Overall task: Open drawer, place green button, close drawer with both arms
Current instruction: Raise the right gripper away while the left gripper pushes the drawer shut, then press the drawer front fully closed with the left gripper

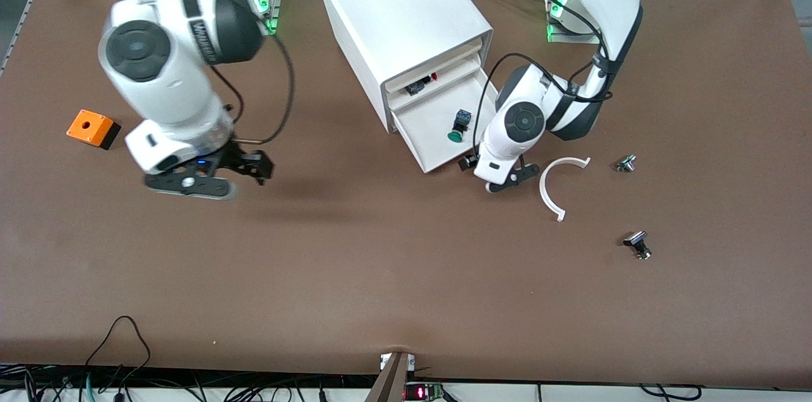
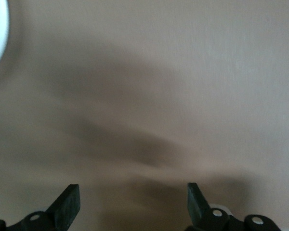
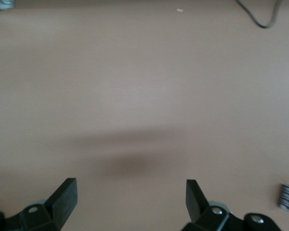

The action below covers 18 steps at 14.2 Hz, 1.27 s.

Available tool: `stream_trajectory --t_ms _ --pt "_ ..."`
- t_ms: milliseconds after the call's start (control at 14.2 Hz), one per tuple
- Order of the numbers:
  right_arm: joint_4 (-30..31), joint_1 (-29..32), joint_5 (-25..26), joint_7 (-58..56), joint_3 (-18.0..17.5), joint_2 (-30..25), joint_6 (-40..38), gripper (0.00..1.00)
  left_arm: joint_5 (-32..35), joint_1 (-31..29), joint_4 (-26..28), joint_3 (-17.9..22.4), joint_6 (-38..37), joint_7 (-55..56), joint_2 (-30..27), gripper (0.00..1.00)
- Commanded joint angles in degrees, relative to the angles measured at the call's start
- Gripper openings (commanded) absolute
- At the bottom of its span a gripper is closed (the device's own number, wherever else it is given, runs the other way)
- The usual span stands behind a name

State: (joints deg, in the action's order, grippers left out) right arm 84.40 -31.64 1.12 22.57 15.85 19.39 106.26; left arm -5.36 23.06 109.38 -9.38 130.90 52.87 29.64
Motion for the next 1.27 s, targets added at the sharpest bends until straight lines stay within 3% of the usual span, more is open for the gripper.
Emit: stream_trajectory --t_ms 0,281,492,844,985,1196 --pt "2.1 11.5 -1.1 -7.5 -7.7 -3.8 -2.9 1.0 0.4 -0.3 2.5 -3.4 0.7 3.4 -2.3 0.98" --pt "2.2 25.0 -0.3 -13.2 -17.5 -8.1 -8.3 1.0 0.4 -0.4 3.9 -7.6 0.3 8.2 -2.3 0.98" --pt "4.3 29.3 -0.3 -16.6 -18.1 -12.5 -9.4 1.0 0.4 -0.5 4.5 -10.0 0.1 9.8 -2.3 0.98" --pt "12.0 30.1 -0.3 -12.0 -18.4 -21.2 -9.8 1.0 0.4 -0.4 4.6 -12.4 -3.6 12.1 -3.7 0.98" --pt "13.9 30.1 -0.1 -7.1 -21.6 -23.2 -10.9 1.0 0.4 -0.4 4.6 -12.9 -4.2 12.2 -3.8 0.98" --pt "16.3 32.1 0.3 -7.9 -23.4 -25.1 -9.9 1.0 0.4 0.0 4.6 -12.9 -4.1 12.2 -3.2 0.98"
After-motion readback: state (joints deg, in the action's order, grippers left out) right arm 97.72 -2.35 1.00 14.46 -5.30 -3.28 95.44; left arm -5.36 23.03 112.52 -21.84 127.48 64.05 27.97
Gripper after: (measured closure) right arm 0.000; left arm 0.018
